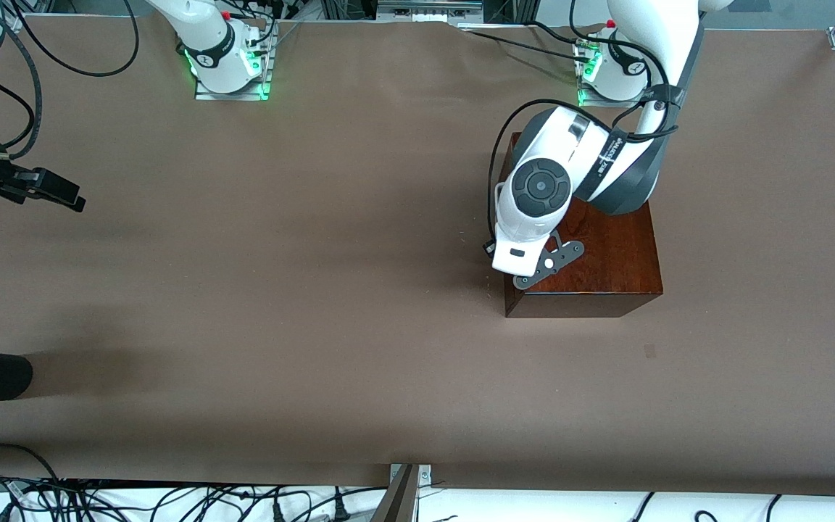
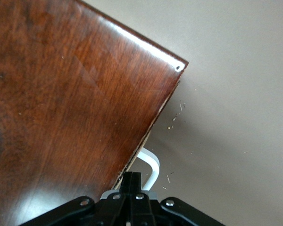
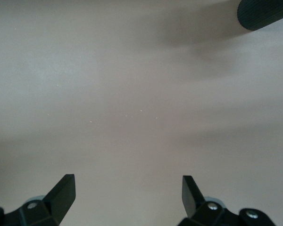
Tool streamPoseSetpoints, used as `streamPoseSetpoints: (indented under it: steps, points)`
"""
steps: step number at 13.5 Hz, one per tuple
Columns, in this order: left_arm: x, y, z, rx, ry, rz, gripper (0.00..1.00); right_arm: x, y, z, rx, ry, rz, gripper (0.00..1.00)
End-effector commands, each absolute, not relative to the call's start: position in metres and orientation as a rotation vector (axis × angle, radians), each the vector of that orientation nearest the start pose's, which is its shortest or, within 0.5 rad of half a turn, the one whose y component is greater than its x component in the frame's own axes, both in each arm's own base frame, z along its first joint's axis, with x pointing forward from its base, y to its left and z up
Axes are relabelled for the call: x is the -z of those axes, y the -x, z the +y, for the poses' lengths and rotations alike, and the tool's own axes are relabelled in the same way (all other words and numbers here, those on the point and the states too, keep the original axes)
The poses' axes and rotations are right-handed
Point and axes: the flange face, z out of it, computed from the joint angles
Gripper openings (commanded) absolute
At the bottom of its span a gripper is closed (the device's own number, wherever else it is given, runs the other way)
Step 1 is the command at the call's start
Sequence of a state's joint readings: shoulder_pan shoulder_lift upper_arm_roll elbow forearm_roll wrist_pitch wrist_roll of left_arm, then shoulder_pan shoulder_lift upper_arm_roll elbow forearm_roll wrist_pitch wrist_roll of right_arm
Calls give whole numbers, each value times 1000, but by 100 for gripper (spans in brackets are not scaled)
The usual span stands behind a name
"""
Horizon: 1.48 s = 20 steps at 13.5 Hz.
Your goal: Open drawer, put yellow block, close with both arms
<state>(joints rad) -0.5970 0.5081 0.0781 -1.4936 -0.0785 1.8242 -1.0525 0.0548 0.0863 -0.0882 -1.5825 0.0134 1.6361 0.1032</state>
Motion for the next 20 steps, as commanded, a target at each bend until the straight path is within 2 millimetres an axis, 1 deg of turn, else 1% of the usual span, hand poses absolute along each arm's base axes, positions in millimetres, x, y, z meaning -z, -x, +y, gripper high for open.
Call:
streamPoseSetpoints:
  steps: [1,2,3,5,6,8,11,12,14,15,17,18,20]
  points:
    - [-407,-568,-353,-195,2976,-780,19,-577,-583,-16,-48,3138,210,100]
    - [-418,-566,-358,-242,3016,-816,74,-577,-583,-16,-45,3138,212,100]
    - [-424,-564,-361,-247,3034,-810,100,-577,-583,-16,-45,3138,212,100]
    - [-452,-559,-355,-214,3072,-795,100,-577,-583,-16,-50,3137,222,100]
    - [-471,-560,-342,-193,3111,-742,100,-577,-583,-15,-50,3137,220,100]
    - [-499,-562,-308,-204,3145,-613,100,-577,-583,-14,-52,3136,222,100]
    - [-538,-556,-239,-226,3167,-486,100,-578,-583,-14,-48,3129,227,100]
    - [-552,-556,-211,-214,3187,-427,100,-580,-583,-15,-43,3135,222,100]
    - [-572,-555,-160,-188,3219,-269,100,-580,-584,-18,-35,3149,229,100]
    - [-578,-555,-136,-169,3214,-190,100,-581,-583,-19,-31,3170,227,100]
    - [-580,-554,-94,-149,3202,-86,100,-581,-583,-19,-32,3161,230,100]
    - [-580,-556,-79,-147,3193,-36,100,-581,-583,-19,-41,3161,231,100]
    - [-582,-559,-54,-131,3191,-8,100,-586,-583,-20,-22,3161,221,100]
